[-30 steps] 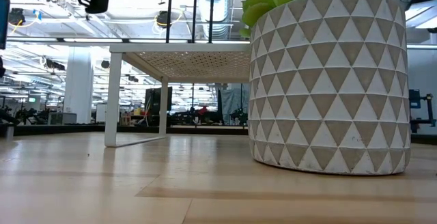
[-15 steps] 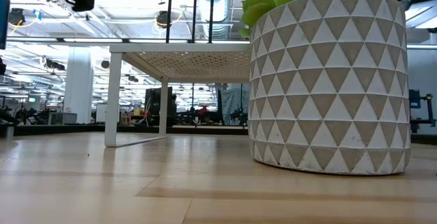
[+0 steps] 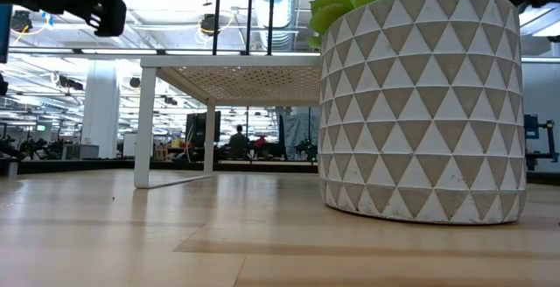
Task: Pick & Place candle stick holders
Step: Return to Home Position
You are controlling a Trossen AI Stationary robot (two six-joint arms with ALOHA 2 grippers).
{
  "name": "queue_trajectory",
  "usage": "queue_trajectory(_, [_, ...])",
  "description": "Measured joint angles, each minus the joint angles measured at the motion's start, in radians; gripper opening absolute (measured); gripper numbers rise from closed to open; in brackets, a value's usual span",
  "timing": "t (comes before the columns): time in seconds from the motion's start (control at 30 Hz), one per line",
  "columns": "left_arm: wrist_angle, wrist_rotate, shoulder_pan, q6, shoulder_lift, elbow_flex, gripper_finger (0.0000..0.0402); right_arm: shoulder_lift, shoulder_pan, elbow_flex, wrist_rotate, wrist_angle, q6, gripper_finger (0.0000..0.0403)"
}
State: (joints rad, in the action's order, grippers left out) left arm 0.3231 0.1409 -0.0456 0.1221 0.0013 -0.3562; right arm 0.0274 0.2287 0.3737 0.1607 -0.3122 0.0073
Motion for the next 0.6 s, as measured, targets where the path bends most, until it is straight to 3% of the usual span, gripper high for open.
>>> queue_trajectory(0.17, [-0.073, -0.003, 0.000, -0.003, -0.001, 0.053, 0.0008, -0.024, -0.002, -0.043, 0.082, 0.138, 0.001, 0.0000])
queue_trajectory(0.6, [-0.123, -0.002, 0.000, -0.007, -0.001, 0.093, 0.0008, -0.016, 0.000, -0.246, 0.068, 0.291, -0.029, 0.0000])
